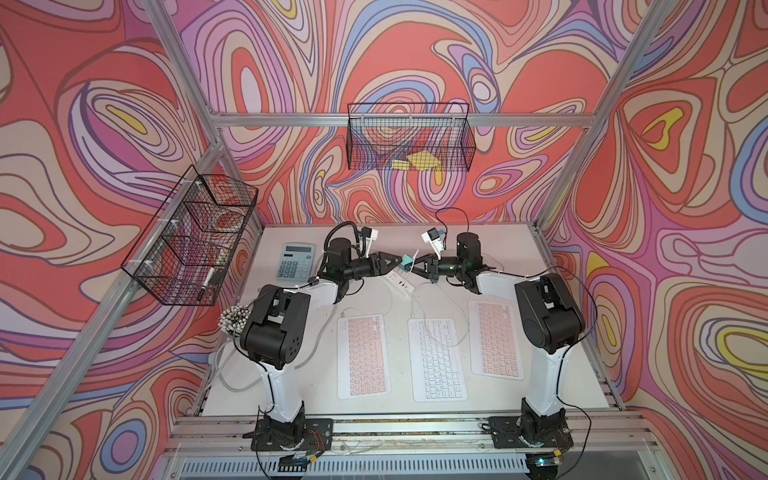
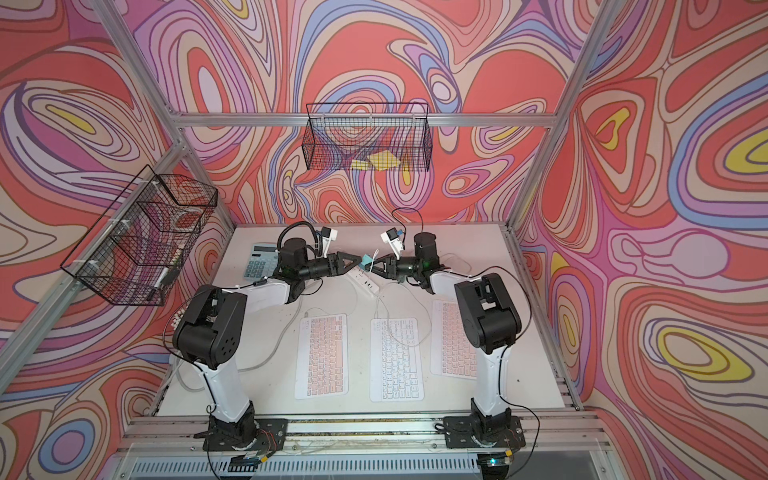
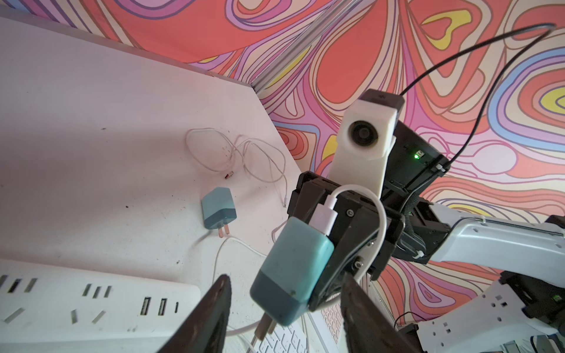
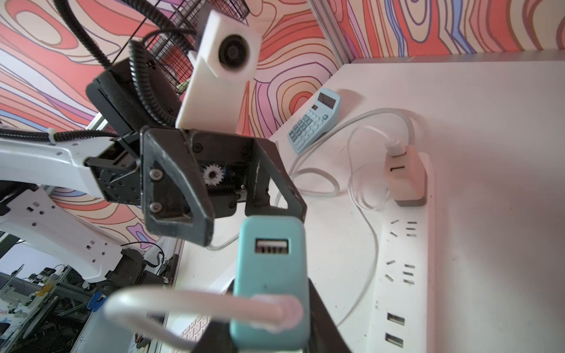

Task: Unplug the wireless keyboard
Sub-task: Remove the power cord from the plug.

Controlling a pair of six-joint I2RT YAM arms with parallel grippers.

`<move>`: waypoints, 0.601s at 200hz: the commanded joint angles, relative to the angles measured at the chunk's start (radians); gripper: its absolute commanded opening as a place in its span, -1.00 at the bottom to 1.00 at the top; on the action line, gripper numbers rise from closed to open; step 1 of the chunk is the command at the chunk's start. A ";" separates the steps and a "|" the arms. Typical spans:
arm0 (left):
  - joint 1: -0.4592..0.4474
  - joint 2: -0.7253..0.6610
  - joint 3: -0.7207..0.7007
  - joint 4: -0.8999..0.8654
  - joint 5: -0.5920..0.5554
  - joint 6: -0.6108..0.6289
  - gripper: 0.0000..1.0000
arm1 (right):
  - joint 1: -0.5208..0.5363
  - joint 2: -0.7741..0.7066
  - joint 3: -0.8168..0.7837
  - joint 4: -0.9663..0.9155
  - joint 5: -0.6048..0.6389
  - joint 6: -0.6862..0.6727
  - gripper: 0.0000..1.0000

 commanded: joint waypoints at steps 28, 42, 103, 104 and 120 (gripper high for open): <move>-0.022 -0.015 0.010 0.084 0.044 -0.013 0.12 | -0.002 -0.023 -0.033 0.182 -0.079 0.126 -0.62; -0.023 -0.010 0.013 0.097 0.048 -0.023 0.09 | -0.001 -0.019 -0.037 0.200 -0.090 0.143 -0.62; -0.040 0.023 0.043 0.161 0.071 -0.075 -0.12 | 0.003 -0.001 -0.041 0.262 -0.121 0.200 -0.62; -0.041 0.023 0.042 0.162 0.072 -0.077 -0.12 | 0.003 -0.001 -0.041 0.262 -0.121 0.200 -0.62; -0.041 0.032 0.049 0.185 0.080 -0.101 -0.23 | 0.003 0.005 -0.040 0.256 -0.126 0.200 -0.62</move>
